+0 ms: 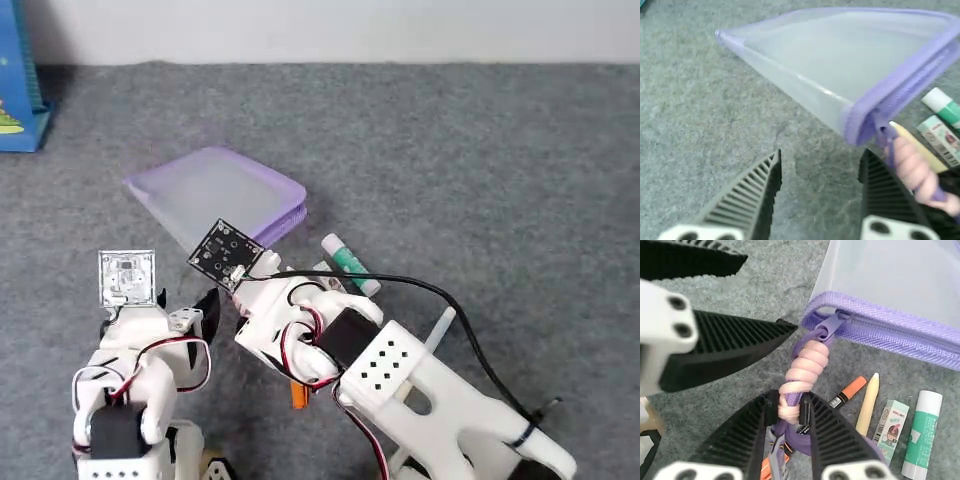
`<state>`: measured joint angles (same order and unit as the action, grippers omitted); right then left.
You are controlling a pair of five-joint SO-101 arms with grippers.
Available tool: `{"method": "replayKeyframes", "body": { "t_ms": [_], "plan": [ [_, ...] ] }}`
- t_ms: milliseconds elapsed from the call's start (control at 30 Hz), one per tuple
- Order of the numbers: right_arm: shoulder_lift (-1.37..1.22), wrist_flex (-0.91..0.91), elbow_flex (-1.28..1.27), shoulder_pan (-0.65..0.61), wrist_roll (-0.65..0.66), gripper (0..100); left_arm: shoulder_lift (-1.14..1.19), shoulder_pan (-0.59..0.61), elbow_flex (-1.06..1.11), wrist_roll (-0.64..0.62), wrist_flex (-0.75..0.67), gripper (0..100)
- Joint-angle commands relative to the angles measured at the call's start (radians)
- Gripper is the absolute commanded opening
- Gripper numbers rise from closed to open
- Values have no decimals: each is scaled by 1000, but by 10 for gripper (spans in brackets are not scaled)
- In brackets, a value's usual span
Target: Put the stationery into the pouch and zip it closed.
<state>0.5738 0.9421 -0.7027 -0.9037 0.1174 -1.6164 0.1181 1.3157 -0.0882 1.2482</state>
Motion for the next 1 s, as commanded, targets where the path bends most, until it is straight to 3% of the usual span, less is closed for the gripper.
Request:
{"method": "replayKeyframes", "body": {
  "t_ms": [0, 267, 967],
  "plan": [
    [42, -24, 11, 10, 11, 9, -8, -6, -64, -8, -6, 250],
    [53, 4, 9, -10, 11, 9, -8, 2, 42, -8, -146, 250],
    [70, 47, 15, -85, 9, 9, -8, 0, 84, -8, -155, 248]
  ]
}}
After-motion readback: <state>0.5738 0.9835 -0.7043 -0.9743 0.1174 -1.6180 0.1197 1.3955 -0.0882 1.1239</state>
